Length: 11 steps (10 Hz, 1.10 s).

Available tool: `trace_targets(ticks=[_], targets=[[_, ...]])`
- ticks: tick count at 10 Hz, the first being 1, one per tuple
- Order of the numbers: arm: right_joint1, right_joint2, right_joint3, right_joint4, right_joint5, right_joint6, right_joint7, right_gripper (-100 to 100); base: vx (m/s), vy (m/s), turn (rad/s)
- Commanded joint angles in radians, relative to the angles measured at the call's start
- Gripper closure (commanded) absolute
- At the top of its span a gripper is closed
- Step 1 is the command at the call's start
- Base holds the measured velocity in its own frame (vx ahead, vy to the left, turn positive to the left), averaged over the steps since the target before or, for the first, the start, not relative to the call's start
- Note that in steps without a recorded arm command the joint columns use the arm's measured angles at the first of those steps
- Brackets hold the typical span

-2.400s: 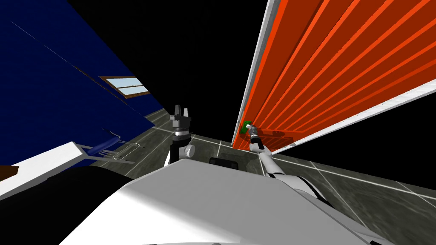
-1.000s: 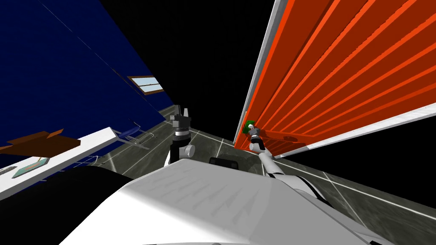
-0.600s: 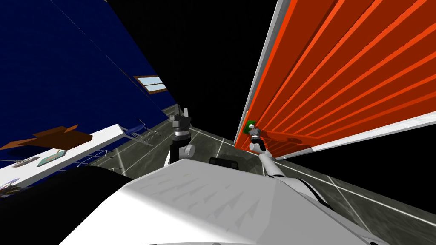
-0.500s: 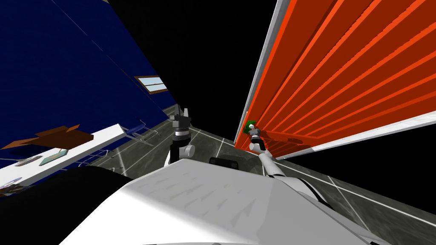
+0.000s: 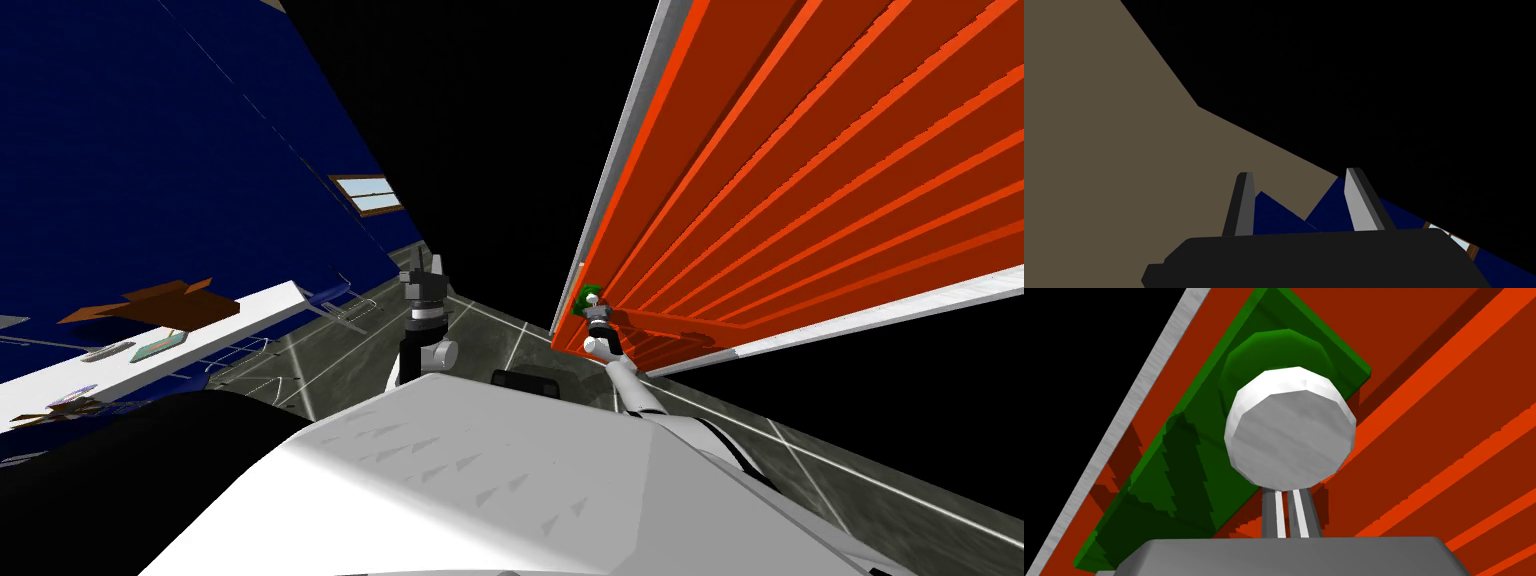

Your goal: Pull the door open

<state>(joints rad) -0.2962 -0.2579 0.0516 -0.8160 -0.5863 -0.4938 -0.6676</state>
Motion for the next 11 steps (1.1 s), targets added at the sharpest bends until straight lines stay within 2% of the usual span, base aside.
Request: trace_targets(ticks=[1,2,11], targets=[[-0.001,0.02,0.008,-0.035,-0.037,0.008,-0.046,-100,-0.113,-0.043,-0.007],[-0.001,0.02,0.008,-0.035,-0.037,0.008,-0.046,-100,-0.089,-0.036,0.045],[0.014,0.076,0.033,-0.106,-0.204,0.036,-0.263,-100,-0.09,-0.034,0.05]])
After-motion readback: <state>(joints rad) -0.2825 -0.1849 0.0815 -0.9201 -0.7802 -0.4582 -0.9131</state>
